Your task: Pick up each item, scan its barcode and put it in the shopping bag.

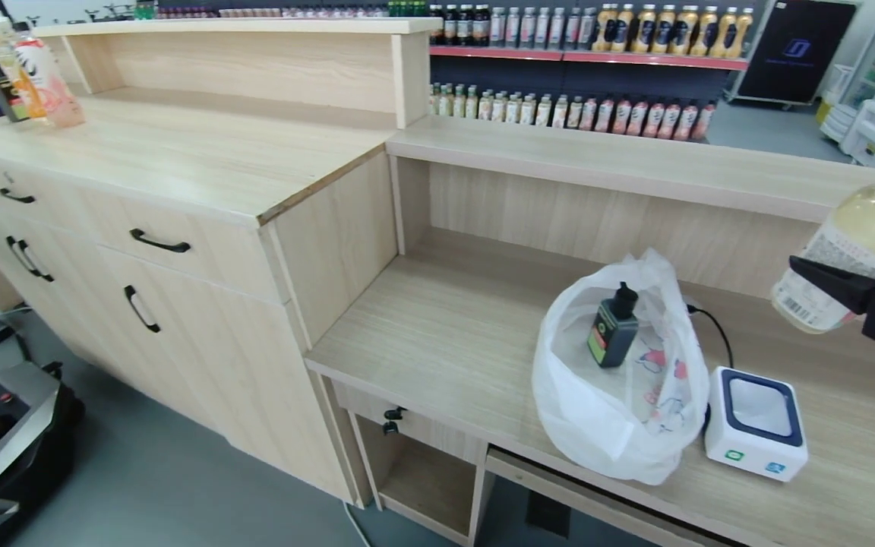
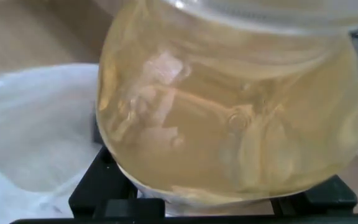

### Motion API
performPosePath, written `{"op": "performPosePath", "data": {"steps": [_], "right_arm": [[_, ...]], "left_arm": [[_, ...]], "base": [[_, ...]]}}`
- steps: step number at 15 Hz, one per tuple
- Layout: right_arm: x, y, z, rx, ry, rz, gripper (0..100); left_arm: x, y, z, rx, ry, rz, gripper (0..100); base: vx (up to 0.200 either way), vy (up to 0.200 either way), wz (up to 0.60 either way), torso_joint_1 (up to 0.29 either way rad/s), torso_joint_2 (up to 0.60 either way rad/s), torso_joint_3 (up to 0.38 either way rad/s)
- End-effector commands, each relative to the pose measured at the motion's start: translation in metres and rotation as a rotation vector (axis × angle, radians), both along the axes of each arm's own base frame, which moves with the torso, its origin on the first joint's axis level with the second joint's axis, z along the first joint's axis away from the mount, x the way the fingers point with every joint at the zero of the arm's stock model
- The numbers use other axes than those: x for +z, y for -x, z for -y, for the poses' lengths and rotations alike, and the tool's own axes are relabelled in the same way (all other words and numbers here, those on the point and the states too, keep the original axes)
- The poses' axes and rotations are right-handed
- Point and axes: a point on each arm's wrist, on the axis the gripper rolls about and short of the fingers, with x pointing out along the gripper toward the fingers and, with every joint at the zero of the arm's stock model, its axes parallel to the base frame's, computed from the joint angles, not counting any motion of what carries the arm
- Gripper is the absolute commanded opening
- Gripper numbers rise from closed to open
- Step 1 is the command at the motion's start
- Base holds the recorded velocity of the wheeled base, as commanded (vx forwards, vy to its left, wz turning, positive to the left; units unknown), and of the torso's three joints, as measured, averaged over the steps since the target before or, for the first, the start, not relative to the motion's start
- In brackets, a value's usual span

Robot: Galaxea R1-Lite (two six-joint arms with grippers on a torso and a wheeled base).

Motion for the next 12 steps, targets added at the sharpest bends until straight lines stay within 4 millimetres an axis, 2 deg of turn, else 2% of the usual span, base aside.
{"op": "performPosePath", "data": {"steps": [1, 6, 9, 12], "right_arm": [[0.004, -0.004, -0.015, 0.095, -0.035, 0.002, 0], [-0.004, 0.0, -0.028, 0.262, -0.104, -0.062, 0], [-0.038, -0.009, -0.023, 0.231, -0.138, -0.221, 0], [-0.06, -0.015, -0.019, 0.21, -0.153, -0.341, 0]], "left_arm": [[0.0, 0.0, 0.0, 0.0, 0.0, 0.0, 0], [0.0, 0.0, 0.0, 0.0, 0.0, 0.0, 0], [0.0, 0.0, 0.0, 0.0, 0.0, 0.0, 0], [0.0, 0.0, 0.0, 0.0, 0.0, 0.0, 0]], "base": [[0.0, 0.0, 0.0, 0.0, 0.0, 0.0], [0.0, 0.0, 0.0, 0.0, 0.0, 0.0], [0.0, 0.0, 0.0, 0.0, 0.0, 0.0], [0.0, 0.0, 0.0, 0.0, 0.0, 0.0]]}}
